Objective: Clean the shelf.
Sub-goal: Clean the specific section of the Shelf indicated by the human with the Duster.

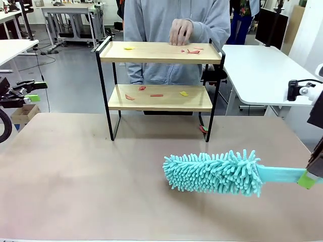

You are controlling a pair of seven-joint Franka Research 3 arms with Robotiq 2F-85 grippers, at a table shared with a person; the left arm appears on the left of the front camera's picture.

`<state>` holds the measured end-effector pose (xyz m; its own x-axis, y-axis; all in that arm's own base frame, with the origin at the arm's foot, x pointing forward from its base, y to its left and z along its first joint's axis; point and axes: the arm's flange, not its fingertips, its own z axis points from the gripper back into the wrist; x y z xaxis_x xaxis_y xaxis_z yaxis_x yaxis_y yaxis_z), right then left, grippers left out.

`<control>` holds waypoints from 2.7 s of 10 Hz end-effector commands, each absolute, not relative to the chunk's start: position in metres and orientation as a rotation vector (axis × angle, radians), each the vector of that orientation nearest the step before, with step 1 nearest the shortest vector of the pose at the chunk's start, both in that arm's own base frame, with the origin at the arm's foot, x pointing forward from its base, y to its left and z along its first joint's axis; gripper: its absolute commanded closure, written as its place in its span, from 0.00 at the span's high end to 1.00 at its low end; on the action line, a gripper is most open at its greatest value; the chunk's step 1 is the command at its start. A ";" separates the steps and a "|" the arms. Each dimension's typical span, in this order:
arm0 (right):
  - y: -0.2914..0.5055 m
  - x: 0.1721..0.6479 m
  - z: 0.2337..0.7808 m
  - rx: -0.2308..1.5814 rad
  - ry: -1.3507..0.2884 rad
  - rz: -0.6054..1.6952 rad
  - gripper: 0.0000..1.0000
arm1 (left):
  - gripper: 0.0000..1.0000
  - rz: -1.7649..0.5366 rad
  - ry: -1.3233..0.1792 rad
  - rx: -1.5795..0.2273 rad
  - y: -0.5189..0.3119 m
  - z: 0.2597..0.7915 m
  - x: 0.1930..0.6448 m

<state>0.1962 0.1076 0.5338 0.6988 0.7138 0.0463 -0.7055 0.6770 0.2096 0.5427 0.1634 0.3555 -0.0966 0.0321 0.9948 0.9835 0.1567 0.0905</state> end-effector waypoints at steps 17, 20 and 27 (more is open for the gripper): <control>0.248 0.163 0.738 0.249 -0.340 0.712 0.13 | 1.00 -1.151 -1.383 -1.064 0.164 0.357 0.540; 0.325 0.194 0.780 0.257 -0.434 0.480 0.13 | 1.00 -1.151 -1.383 -1.064 0.164 0.357 0.540; 0.359 0.234 0.780 0.277 -0.462 0.407 0.13 | 1.00 -1.151 -1.383 -1.064 0.164 0.357 0.540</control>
